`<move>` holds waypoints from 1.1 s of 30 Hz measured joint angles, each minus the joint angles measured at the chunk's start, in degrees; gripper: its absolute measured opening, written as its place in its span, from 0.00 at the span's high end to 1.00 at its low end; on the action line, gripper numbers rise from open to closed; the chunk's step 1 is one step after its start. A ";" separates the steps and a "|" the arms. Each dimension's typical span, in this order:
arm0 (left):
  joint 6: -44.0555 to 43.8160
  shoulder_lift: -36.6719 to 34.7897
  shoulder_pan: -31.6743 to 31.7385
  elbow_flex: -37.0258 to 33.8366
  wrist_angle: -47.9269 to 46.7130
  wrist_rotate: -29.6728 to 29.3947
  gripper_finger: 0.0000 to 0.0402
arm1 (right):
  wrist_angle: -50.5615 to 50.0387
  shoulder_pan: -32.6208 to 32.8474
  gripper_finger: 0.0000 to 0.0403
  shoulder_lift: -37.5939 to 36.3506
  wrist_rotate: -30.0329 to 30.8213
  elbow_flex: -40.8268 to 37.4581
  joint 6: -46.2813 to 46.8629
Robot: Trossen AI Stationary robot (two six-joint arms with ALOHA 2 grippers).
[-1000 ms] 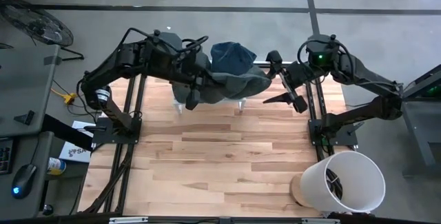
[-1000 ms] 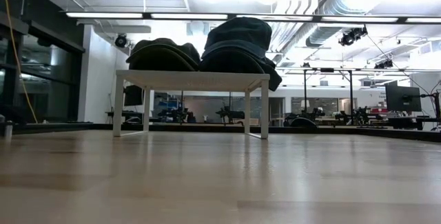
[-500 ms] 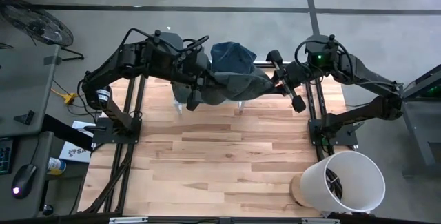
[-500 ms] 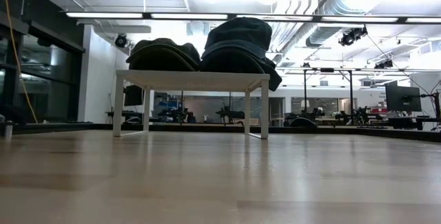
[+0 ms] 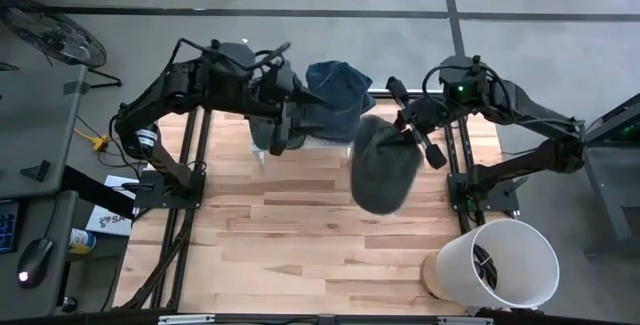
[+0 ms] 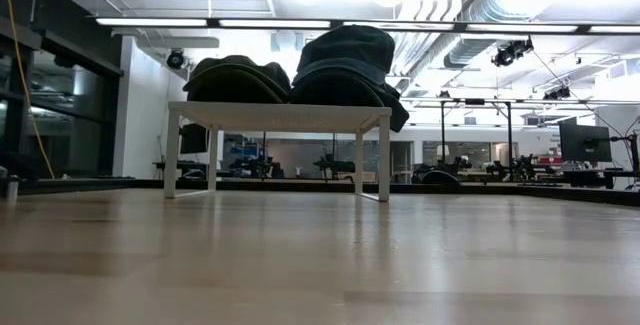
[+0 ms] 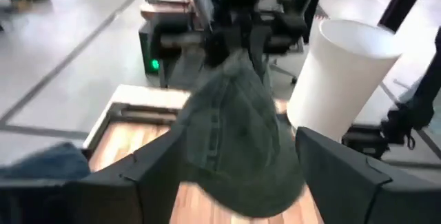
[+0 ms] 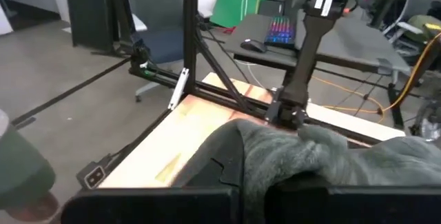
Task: Pick & Place hat
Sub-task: Stack the gray cap on the gray cap on the shelf
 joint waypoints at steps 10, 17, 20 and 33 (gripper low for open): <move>0.24 4.70 -2.22 -0.03 1.33 -2.64 0.30 | -0.01 3.92 1.00 3.40 0.52 0.00 0.54; 0.25 8.44 -3.35 -0.03 0.04 -3.67 0.30 | -0.15 5.66 1.00 5.23 0.50 0.00 0.54; 0.24 9.37 -3.42 -0.05 0.42 -3.71 0.30 | -0.76 6.32 1.00 5.68 0.50 0.00 0.44; -0.41 12.93 -4.55 0.00 4.11 -3.43 0.30 | -1.35 7.67 1.00 6.94 0.39 -0.02 -0.12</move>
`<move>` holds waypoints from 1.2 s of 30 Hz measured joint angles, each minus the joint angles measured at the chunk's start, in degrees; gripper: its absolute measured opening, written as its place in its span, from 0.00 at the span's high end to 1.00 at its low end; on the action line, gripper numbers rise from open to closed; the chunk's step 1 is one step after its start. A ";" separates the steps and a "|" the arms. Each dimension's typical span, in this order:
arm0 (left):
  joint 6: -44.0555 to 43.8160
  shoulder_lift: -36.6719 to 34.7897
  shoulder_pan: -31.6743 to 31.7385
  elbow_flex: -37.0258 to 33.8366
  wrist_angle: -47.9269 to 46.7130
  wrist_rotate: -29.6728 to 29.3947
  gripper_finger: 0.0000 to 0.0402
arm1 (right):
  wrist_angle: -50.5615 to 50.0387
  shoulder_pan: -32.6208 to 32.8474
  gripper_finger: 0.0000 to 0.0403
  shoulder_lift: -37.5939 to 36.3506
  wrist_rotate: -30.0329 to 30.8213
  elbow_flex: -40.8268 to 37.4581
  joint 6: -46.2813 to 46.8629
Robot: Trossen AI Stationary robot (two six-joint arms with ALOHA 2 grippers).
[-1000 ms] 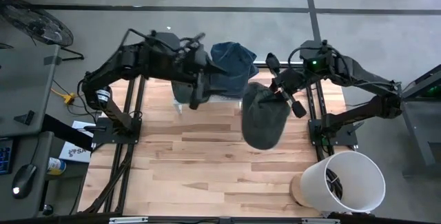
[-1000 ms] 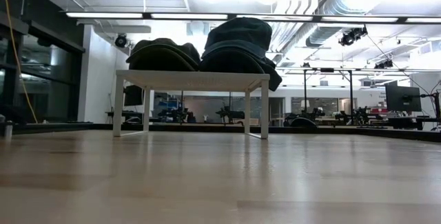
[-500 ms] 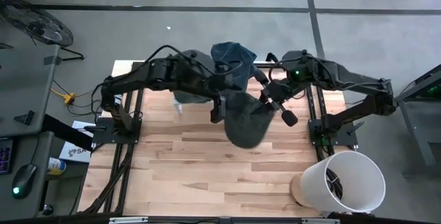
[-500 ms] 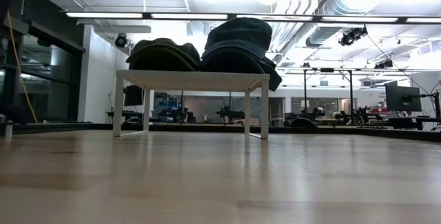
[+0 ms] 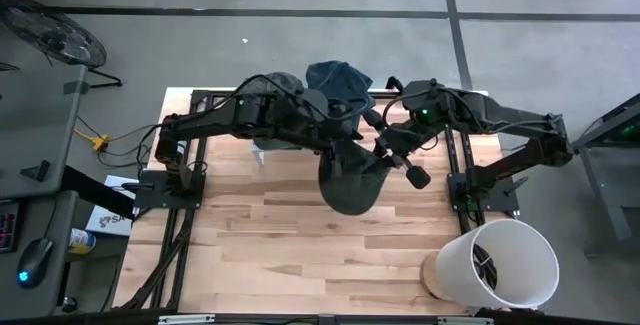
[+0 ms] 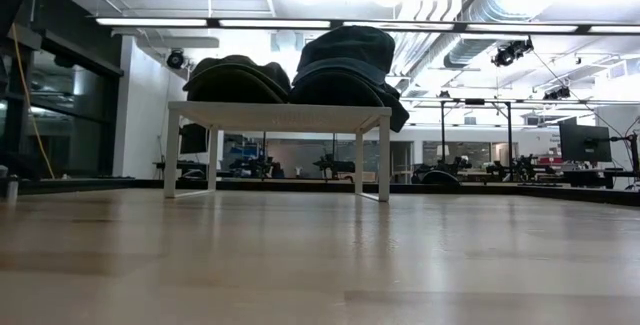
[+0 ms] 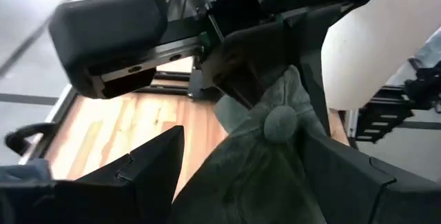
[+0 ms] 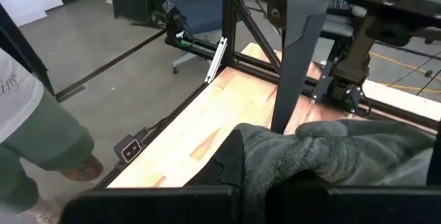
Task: Pick & Place hat
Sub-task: Stack the gray cap on the gray cap on the shelf
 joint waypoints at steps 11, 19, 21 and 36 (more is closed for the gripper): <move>-0.82 0.10 -2.29 -0.04 1.06 -0.68 0.34 | -0.47 -0.01 1.00 0.41 1.38 -0.07 -0.65; -0.86 0.10 -2.98 -0.04 0.20 -3.65 0.56 | -0.47 -0.01 1.00 0.39 1.57 -0.07 -0.65; -0.84 0.09 -2.95 -0.04 0.36 -3.85 0.61 | -0.47 -0.03 1.00 0.36 1.57 -0.07 -0.65; -0.88 0.03 -3.03 -0.04 0.59 -5.43 0.96 | -0.73 -0.05 1.00 0.32 2.67 0.02 0.18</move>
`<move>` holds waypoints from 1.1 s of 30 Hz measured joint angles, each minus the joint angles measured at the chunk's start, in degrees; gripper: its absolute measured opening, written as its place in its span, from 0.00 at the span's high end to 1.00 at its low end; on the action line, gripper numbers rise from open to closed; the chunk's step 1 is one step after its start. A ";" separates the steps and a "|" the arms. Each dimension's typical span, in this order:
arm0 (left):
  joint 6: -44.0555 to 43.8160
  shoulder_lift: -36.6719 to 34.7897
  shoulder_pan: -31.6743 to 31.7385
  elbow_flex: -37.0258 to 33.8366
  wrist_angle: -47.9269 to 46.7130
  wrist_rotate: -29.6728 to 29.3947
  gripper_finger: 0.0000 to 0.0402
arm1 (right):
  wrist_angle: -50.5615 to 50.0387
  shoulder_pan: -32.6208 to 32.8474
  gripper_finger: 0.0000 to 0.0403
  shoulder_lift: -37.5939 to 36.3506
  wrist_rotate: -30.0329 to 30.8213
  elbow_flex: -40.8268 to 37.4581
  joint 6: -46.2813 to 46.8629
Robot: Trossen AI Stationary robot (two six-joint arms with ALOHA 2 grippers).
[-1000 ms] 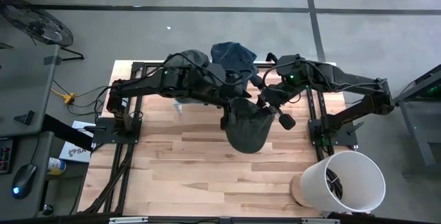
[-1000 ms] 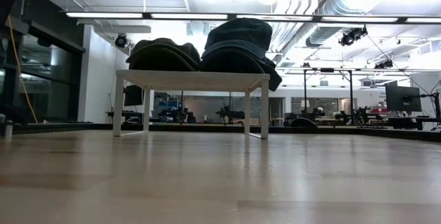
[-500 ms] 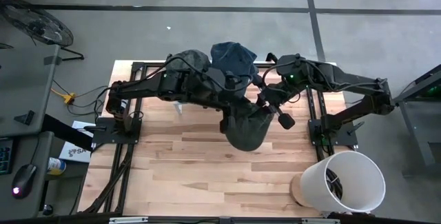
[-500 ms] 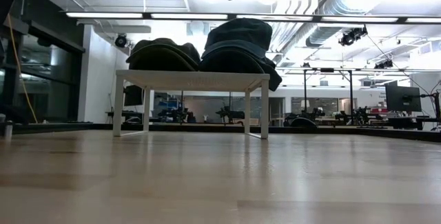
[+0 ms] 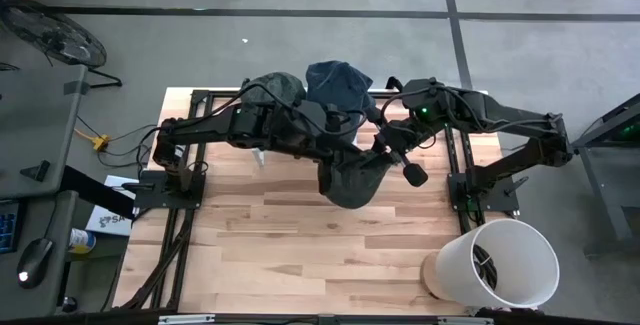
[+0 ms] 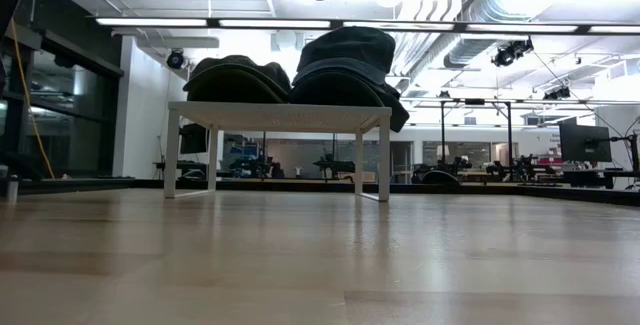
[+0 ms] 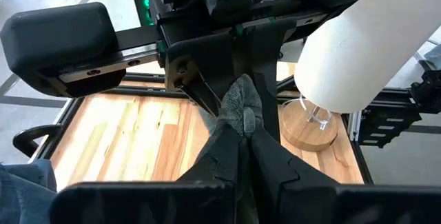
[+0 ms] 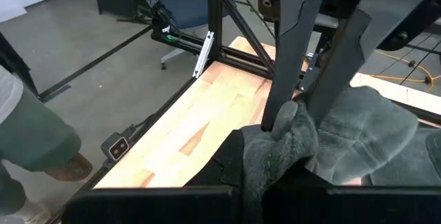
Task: Pick & Place hat
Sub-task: Stack the gray cap on the gray cap on the shelf
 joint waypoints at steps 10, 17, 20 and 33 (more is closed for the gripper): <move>-0.20 -0.02 -1.42 0.00 0.07 -2.19 0.98 | 0.07 0.04 1.00 0.00 -0.09 0.00 0.74; -0.67 -0.02 -2.05 0.00 -0.16 -3.26 0.98 | -0.04 0.07 0.92 -0.97 3.37 0.00 1.60; -1.59 -0.07 -2.05 0.00 -0.47 -3.60 0.98 | -0.09 0.09 0.84 -1.72 4.35 0.00 2.03; -3.05 -0.96 -2.13 -0.02 -2.41 -3.45 0.98 | -1.81 -0.07 0.51 -4.87 10.20 0.02 2.53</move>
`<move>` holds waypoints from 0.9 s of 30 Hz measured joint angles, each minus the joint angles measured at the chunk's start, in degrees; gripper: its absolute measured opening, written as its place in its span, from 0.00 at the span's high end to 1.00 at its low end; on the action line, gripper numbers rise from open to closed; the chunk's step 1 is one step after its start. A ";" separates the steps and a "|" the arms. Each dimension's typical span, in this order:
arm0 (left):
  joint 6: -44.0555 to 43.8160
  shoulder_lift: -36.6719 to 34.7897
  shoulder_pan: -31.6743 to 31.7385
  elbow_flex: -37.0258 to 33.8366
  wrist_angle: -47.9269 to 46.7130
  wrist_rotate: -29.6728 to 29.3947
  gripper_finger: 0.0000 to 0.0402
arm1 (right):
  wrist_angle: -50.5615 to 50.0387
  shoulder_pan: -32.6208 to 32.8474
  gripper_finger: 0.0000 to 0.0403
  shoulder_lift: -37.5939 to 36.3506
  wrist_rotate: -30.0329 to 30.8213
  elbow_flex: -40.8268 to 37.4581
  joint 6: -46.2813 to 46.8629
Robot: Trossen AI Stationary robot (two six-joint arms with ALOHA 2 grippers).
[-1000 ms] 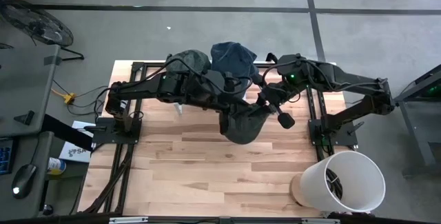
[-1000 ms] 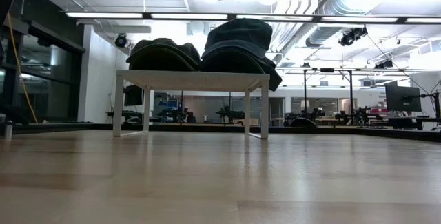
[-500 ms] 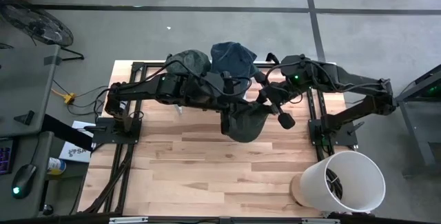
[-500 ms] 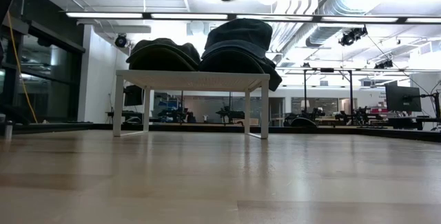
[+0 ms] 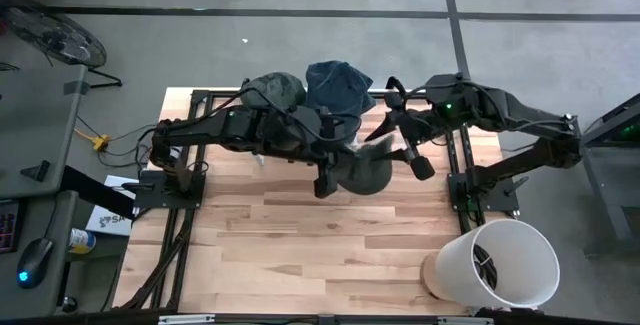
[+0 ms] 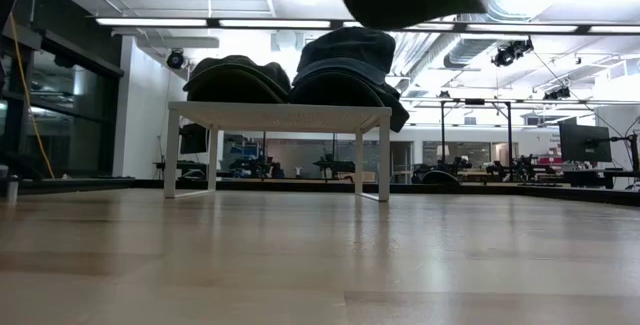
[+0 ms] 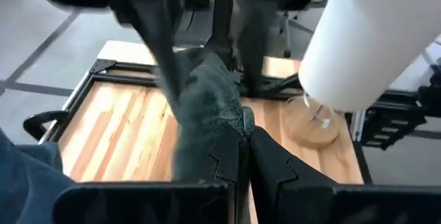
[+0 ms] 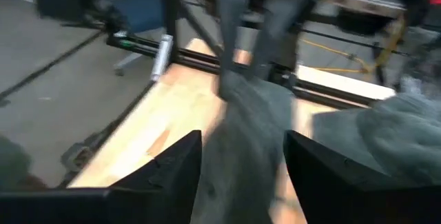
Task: Pick & Place hat
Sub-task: Stack the gray cap on the gray cap on the shelf
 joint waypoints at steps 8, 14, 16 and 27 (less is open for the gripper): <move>-2.99 -3.46 0.06 0.02 -6.33 -1.66 0.98 | -0.31 0.03 0.49 -1.66 7.23 0.00 -0.10; -4.21 -6.04 0.05 0.00 -14.92 -0.38 0.98 | -0.40 0.00 0.49 -2.24 10.68 0.00 -0.10; -4.49 -6.96 0.11 0.04 -15.72 -0.39 0.98 | -0.37 0.00 0.49 -2.24 11.19 0.00 -0.06; -3.08 -13.20 1.12 1.16 -23.62 0.02 0.98 | 0.20 -0.07 0.49 -2.24 18.09 0.00 0.81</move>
